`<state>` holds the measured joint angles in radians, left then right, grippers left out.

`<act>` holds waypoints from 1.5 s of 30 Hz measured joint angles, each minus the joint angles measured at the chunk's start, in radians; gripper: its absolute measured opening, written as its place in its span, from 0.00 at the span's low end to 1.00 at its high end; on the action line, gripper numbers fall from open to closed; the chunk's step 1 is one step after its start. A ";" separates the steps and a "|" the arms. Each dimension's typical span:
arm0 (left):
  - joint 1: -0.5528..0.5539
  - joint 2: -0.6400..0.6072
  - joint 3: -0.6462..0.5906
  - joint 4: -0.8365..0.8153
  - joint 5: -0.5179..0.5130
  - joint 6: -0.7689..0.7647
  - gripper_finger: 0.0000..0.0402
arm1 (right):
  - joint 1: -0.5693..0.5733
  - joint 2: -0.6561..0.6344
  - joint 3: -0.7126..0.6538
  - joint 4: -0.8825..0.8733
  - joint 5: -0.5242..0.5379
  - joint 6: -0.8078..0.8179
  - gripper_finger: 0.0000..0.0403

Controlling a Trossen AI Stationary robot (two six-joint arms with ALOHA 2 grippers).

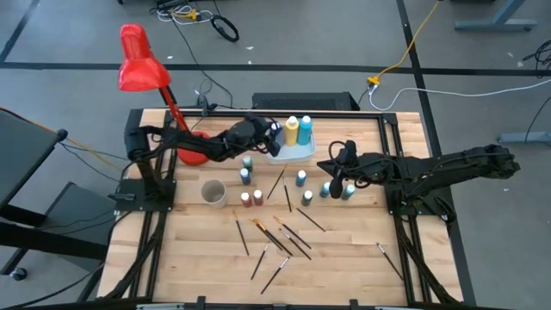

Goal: Pick & Place Paint Supplies
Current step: Put the large blue paint bottle into the white bin

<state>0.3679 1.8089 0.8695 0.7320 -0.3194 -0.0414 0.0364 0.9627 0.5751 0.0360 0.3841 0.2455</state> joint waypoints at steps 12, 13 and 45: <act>0.024 0.027 0.068 -0.067 -0.023 0.022 0.37 | 0.000 0.000 0.000 0.084 -0.009 0.000 0.03; 0.027 0.027 0.068 -0.071 -0.023 0.021 0.36 | 0.000 0.000 0.000 0.088 -0.009 0.000 0.03; 0.066 0.027 0.065 -0.014 0.068 -0.031 0.36 | 0.000 0.000 0.000 0.124 -0.008 0.000 0.03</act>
<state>0.4339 1.8362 0.9348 0.7176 -0.2512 -0.0723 0.0360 0.9627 0.5750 0.1604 0.3756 0.2455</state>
